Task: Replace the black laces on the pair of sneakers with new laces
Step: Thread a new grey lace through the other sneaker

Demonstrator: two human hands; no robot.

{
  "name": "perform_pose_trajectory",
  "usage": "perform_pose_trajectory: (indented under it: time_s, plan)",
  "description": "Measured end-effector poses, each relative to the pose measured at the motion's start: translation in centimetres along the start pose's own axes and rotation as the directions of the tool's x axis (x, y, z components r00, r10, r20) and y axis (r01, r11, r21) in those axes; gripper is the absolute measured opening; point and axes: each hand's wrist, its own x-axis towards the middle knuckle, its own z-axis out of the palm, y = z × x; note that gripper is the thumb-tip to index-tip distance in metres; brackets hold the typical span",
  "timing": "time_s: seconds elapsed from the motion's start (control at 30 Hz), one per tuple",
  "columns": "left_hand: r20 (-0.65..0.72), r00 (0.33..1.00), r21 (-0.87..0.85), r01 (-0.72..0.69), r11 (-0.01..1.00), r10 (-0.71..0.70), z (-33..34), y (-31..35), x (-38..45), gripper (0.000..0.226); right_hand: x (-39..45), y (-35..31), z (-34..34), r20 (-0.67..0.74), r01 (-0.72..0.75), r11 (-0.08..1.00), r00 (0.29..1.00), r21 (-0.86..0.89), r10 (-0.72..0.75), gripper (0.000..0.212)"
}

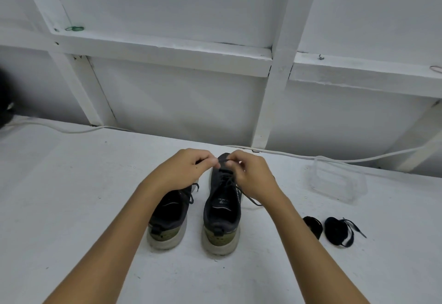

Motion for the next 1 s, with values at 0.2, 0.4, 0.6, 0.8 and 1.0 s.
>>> perform_pose_trajectory:
  time_s: [0.2,0.4,0.6,0.8,1.0]
  plan:
    - [0.091,0.989,-0.083,0.120,0.989,-0.112,0.5,-2.1,-0.9,0.029,-0.2,1.4,-0.5,-0.094,-0.142,0.988,0.986,-0.069,0.135,0.011]
    - [-0.171,0.947,-0.312,0.210,0.926,-0.272,4.3,-3.2,-1.3,0.018,-2.0,0.5,0.7,-0.225,-0.322,0.943,0.916,0.088,0.333,0.021]
    - [-0.303,0.907,-0.365,0.173,0.915,-0.292,5.3,-2.7,-1.6,0.015,-3.0,-0.5,1.5,0.139,-0.451,0.890,0.888,0.070,0.439,0.043]
    - [-0.366,0.862,-0.444,0.170,0.880,-0.351,6.1,-2.5,-1.6,0.015,-3.0,-0.3,1.9,0.261,-0.505,0.849,0.851,0.159,0.457,0.011]
    - [-0.362,0.866,-0.437,0.168,0.884,-0.344,7.8,-2.1,-2.2,0.017,-3.9,0.5,1.5,0.319,-0.518,0.801,0.846,0.302,0.427,0.006]
